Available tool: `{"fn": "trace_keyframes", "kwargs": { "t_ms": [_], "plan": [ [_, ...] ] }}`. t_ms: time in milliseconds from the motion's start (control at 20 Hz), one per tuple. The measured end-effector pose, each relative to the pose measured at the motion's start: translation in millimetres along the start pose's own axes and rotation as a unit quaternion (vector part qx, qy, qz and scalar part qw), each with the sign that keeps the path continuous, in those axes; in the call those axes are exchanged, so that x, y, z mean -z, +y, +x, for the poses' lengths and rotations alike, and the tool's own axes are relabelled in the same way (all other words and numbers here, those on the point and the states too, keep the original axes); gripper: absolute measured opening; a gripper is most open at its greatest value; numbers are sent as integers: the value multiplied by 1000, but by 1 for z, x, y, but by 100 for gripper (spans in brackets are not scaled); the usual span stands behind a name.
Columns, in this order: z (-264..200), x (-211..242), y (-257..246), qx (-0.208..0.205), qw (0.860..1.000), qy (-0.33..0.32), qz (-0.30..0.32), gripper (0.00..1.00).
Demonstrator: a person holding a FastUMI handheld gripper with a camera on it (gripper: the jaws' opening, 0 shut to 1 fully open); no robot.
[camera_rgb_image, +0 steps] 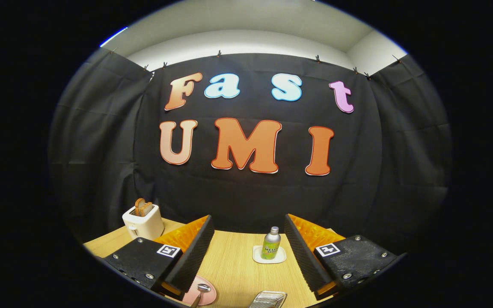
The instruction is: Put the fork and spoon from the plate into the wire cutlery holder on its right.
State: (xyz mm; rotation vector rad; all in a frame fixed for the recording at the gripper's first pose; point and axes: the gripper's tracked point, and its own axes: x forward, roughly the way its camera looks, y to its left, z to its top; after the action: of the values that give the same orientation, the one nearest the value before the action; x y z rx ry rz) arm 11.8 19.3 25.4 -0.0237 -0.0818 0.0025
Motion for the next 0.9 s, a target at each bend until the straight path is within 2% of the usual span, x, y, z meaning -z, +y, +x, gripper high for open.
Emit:
{"fn": "trace_keyframes", "kwargs": {
  "t_ms": [550, 900],
  "plan": [
    [2, 31, 38, -28, 999, 32, -4, 99],
    [2, 84, 85, -63, 991, 116, -13, 99]
  ]
}}
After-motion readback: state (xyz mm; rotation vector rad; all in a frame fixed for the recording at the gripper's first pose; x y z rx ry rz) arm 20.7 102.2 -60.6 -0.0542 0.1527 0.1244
